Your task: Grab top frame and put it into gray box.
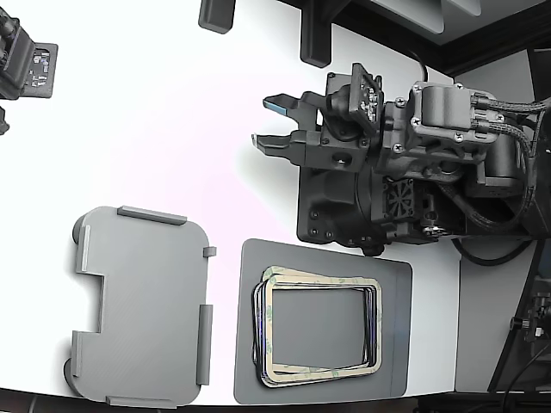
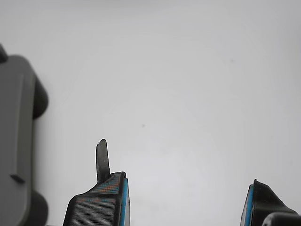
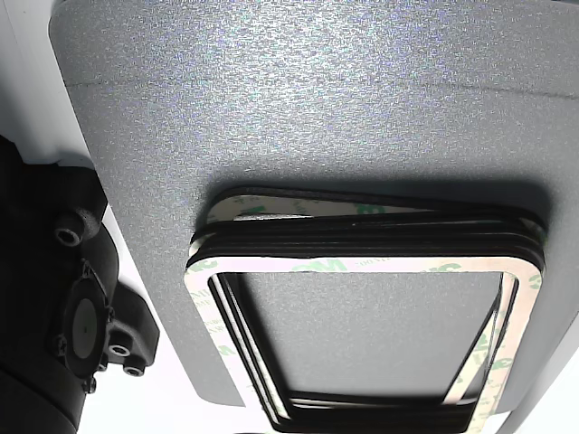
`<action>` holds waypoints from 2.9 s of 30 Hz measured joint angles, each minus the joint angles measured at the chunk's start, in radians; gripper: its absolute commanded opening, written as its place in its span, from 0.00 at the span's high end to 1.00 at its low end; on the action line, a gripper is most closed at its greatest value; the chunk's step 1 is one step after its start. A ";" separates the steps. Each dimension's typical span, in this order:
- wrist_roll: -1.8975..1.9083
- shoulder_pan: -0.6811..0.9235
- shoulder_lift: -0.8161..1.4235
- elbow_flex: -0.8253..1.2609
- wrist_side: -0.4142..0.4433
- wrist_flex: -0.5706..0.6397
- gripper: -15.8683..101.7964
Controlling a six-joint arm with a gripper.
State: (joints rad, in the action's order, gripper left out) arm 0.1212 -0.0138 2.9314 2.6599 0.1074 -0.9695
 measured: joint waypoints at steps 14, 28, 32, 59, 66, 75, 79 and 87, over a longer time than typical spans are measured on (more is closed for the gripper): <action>0.009 0.000 0.000 0.000 0.009 0.000 0.02; -0.296 0.250 -0.311 -0.410 0.126 -0.196 0.02; -0.568 0.344 -0.414 -0.549 0.117 -0.284 0.05; -1.847 0.960 -0.680 -0.670 -0.051 -0.644 0.02; -1.997 1.098 -0.732 -0.647 -0.117 -0.627 0.02; -1.864 1.308 -0.927 -0.695 -0.074 -0.563 0.02; -1.782 1.368 -1.000 -0.706 -0.064 -0.561 0.10; -1.675 1.445 -1.132 -0.798 -0.046 -0.568 0.07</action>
State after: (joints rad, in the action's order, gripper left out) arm -1.5539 1.4312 1.7994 1.8623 0.0614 -1.5370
